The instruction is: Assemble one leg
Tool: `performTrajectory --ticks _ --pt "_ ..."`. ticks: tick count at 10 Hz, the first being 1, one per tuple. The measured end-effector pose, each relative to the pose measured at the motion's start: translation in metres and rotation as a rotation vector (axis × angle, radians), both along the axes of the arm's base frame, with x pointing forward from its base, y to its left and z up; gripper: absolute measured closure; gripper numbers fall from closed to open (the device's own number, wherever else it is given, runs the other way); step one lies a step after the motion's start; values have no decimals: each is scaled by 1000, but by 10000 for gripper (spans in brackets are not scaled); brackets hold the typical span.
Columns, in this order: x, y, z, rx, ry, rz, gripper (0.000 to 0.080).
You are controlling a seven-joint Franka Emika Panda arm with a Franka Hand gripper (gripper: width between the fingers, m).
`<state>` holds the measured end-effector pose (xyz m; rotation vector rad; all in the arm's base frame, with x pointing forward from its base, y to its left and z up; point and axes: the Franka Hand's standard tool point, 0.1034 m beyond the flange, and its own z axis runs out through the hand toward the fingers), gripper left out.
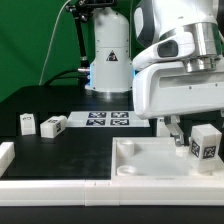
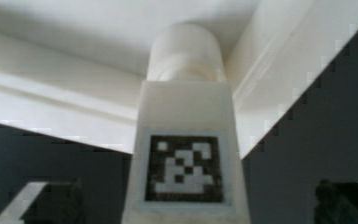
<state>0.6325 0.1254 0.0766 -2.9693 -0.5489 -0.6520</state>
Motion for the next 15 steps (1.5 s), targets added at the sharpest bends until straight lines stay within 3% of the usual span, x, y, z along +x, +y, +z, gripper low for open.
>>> performTrajectory --ticks 6,12,14,15 --pt "-6 2 2 -77 454 22 151" --pt "1 -2 4 -79 457 37 174" --pt "1 -4 4 -80 458 35 507" --pt "1 -5 4 -79 459 27 507"
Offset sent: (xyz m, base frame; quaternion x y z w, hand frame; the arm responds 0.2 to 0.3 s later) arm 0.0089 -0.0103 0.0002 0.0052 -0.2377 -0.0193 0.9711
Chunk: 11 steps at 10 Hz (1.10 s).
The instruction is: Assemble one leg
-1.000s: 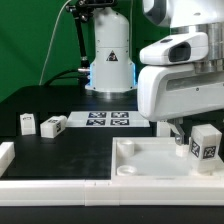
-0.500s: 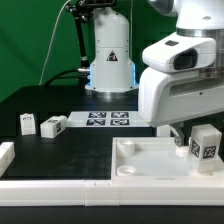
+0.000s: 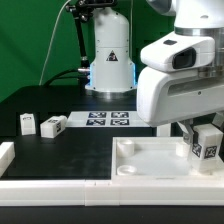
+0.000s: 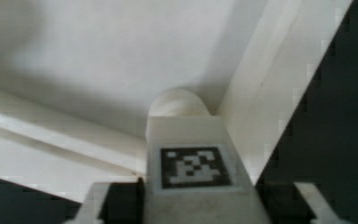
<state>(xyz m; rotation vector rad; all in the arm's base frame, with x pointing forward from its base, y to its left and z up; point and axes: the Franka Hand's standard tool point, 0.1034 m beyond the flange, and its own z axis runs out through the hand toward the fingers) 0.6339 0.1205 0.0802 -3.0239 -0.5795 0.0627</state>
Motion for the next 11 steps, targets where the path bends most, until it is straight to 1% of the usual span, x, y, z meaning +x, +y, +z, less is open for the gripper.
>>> performTrajectory --ticks 3,5,6,7,9,10,11 --pt "0 0 0 -2 2 -51 506" --pt "-3 0 -1 -5 -27 -341 506" --pt "-4 0 -1 -1 -39 -427 506" --pt "-4 0 -1 4 -44 -553 506" --pt "-3 -1 -2 35 -40 -865 506" --pt "-3 0 -2 37 -38 -933 506" --pt "-3 0 -2 33 -28 -1077 506"
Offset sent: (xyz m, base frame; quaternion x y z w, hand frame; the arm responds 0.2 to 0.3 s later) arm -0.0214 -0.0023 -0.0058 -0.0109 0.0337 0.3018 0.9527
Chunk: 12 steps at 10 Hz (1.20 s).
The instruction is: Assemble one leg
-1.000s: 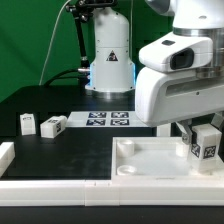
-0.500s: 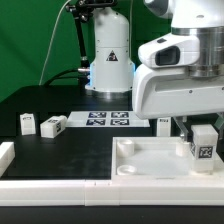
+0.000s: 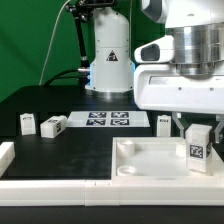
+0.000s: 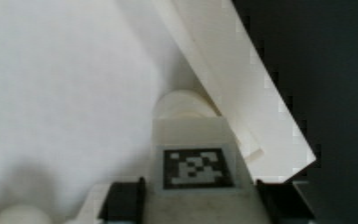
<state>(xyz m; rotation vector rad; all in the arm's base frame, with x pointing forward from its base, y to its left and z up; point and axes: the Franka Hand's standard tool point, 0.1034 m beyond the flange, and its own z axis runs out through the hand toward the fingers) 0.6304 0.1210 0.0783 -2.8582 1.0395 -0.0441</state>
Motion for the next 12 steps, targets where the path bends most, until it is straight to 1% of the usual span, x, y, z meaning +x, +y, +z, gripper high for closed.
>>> performTrajectory --ticks 1,3,4,5,7,8,9,10,11,12 --pt "0 1 0 4 7 -91 506" --pt "-1 5 -1 32 31 -290 506" --pt "-2 10 -2 39 38 -325 506" --pt "-3 12 -3 54 48 -406 506" --pt "-3 15 -3 74 59 -490 506" --pt "-3 15 -3 71 55 -446 394" --pt "-3 14 -3 67 56 -400 394" --pt "-2 13 -1 57 60 -298 210" --pt "0 14 2 49 56 -159 160" --pt "2 15 5 37 49 -42 160"
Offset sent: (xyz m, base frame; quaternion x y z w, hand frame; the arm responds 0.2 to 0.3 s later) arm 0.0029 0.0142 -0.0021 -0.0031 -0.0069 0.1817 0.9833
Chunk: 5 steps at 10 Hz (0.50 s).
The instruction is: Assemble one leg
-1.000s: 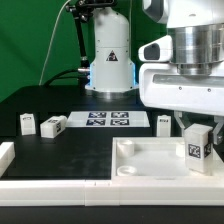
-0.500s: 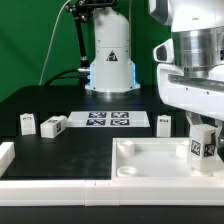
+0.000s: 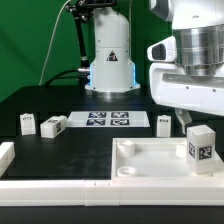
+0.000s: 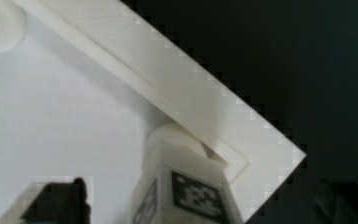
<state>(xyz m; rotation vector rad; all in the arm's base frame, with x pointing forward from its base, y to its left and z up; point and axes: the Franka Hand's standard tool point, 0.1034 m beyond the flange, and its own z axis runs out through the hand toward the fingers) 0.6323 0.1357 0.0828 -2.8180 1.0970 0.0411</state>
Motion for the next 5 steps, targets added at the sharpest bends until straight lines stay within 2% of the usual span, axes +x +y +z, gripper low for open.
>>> performTrajectory --ticks 4,5 --pt "1 -2 0 -33 -54 459 150" --pt "1 -7 -1 -33 -59 592 150"
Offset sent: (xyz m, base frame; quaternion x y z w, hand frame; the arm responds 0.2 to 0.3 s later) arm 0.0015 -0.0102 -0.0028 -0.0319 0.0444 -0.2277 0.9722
